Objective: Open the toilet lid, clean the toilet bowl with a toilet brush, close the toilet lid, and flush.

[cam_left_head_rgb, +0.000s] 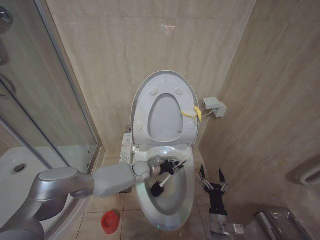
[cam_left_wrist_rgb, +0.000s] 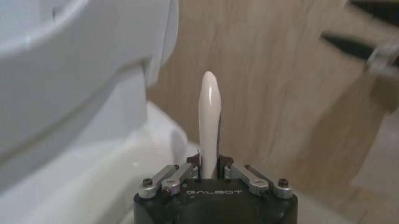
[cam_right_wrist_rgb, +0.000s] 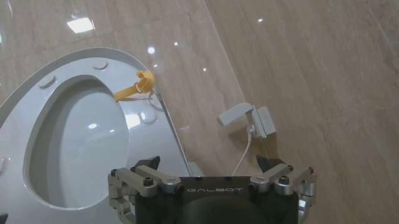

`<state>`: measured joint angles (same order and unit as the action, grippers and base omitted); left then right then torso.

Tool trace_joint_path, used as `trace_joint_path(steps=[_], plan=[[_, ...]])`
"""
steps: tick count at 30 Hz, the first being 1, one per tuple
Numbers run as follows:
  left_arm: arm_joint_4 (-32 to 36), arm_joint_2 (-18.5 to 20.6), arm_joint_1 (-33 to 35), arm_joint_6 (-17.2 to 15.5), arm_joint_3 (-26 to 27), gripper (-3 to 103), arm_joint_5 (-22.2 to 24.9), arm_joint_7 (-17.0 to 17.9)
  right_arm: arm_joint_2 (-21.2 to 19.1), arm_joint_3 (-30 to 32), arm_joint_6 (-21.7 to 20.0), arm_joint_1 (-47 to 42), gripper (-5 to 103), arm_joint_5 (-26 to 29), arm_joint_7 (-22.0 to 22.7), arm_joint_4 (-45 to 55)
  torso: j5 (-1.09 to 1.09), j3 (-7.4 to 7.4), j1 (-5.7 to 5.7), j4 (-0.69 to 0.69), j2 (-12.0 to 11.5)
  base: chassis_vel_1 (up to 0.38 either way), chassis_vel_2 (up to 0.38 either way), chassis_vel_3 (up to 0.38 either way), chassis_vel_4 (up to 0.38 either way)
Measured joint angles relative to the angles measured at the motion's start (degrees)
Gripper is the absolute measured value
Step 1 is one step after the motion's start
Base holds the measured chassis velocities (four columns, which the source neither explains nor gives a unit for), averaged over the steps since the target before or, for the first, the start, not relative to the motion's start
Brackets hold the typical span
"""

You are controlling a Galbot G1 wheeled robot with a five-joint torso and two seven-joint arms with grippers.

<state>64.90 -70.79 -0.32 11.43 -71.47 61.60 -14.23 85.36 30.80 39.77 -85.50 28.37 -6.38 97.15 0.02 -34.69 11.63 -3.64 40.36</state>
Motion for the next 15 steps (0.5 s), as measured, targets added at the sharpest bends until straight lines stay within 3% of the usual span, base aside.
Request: trace_joint_path(steps=[3,5,15], plan=[[-0.08,-0.35,0.1,2.01,2.39,18,0.33,-2.8,0.0,-0.04,0.0,-0.07,100,0.01,-0.01,0.1,-0.01,0.0,0.0,-0.02,0.0,0.0,0.0,0.0,0.0],[-1.47,-0.87,0.78,5.2,4.11,18,0.8,-7.05,-0.09,-0.06,0.0,-0.15,100,0.03,-0.01,0.34,-0.02,0.0,0.0,-0.05,0.0,0.0,0.0,0.0,0.0],[-4.59,1.43,0.71,6.43,0.54,18,-1.4,-16.63,-0.47,0.02,0.0,-0.11,100,0.25,-0.01,0.41,-0.02,0.0,0.0,-0.01,0.0,0.0,0.0,0.0,0.0]])
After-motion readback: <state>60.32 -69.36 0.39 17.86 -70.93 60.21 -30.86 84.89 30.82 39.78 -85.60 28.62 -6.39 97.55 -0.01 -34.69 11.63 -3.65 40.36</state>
